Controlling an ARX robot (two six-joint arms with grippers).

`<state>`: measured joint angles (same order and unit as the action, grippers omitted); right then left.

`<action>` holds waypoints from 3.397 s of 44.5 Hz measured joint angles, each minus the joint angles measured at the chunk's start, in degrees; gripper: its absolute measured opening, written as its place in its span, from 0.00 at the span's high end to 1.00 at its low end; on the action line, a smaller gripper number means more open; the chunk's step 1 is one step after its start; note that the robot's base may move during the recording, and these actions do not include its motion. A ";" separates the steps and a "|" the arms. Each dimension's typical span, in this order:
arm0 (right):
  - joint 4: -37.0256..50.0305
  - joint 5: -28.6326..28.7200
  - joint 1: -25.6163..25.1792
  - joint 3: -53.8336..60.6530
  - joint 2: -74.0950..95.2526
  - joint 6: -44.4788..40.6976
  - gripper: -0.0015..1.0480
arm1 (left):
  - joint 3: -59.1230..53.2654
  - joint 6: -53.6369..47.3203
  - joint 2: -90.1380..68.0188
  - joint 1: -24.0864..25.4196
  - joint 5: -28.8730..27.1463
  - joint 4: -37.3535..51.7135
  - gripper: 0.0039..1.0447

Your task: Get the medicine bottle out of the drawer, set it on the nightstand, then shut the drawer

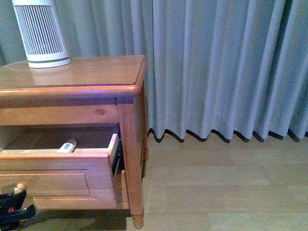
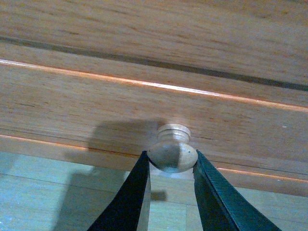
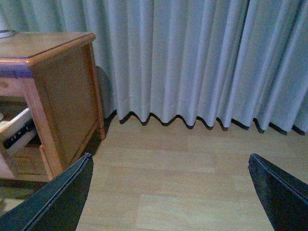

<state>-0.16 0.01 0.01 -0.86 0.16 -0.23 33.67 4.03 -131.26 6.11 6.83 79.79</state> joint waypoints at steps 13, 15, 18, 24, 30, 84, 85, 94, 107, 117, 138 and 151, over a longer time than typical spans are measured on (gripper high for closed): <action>0.00 0.00 0.00 0.00 0.00 0.00 0.07 | 0.00 0.15 0.00 0.00 0.00 0.00 0.79; 0.00 -0.02 0.00 0.00 0.00 0.02 0.07 | 0.00 0.15 0.00 0.00 0.00 0.00 0.79; 0.00 0.00 0.00 0.00 0.00 0.02 0.07 | -0.02 0.15 0.00 0.00 0.00 0.00 0.79; 0.00 -0.02 0.00 0.00 0.00 0.00 0.07 | -0.20 0.13 0.02 0.02 0.04 0.04 0.79; 0.00 0.00 0.00 0.00 0.00 0.02 0.07 | -13.05 -9.53 12.57 7.37 12.20 -8.46 0.81; 0.00 0.00 0.00 0.00 -0.02 0.04 0.07 | -15.26 -5.90 99.82 9.38 19.12 -74.44 0.06; 0.00 0.02 0.00 0.00 -0.02 0.04 0.07 | -15.21 -5.66 99.84 9.38 19.15 -74.58 0.06; 0.00 0.02 0.00 0.00 -0.02 0.04 0.07 | -19.65 -4.61 103.71 4.57 4.11 -65.90 0.29; 0.00 0.00 0.00 0.00 -0.02 0.04 0.07 | -26.47 -4.33 110.73 -4.98 -6.19 -66.16 0.86; 0.00 0.02 0.00 0.00 -0.02 0.04 0.07 | -28.89 -4.15 114.36 -5.95 -6.78 -67.49 0.97; 0.00 0.00 0.00 0.00 -0.02 0.04 0.07 | -32.92 -4.15 123.38 -5.97 -6.84 -73.02 0.97; 0.00 0.00 0.00 0.00 -0.02 0.04 0.07 | -33.24 -4.15 130.81 -6.01 -6.84 -79.60 0.97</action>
<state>-0.16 0.01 0.01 -0.86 0.14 -0.19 0.43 -0.12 -0.45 0.10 -0.01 0.19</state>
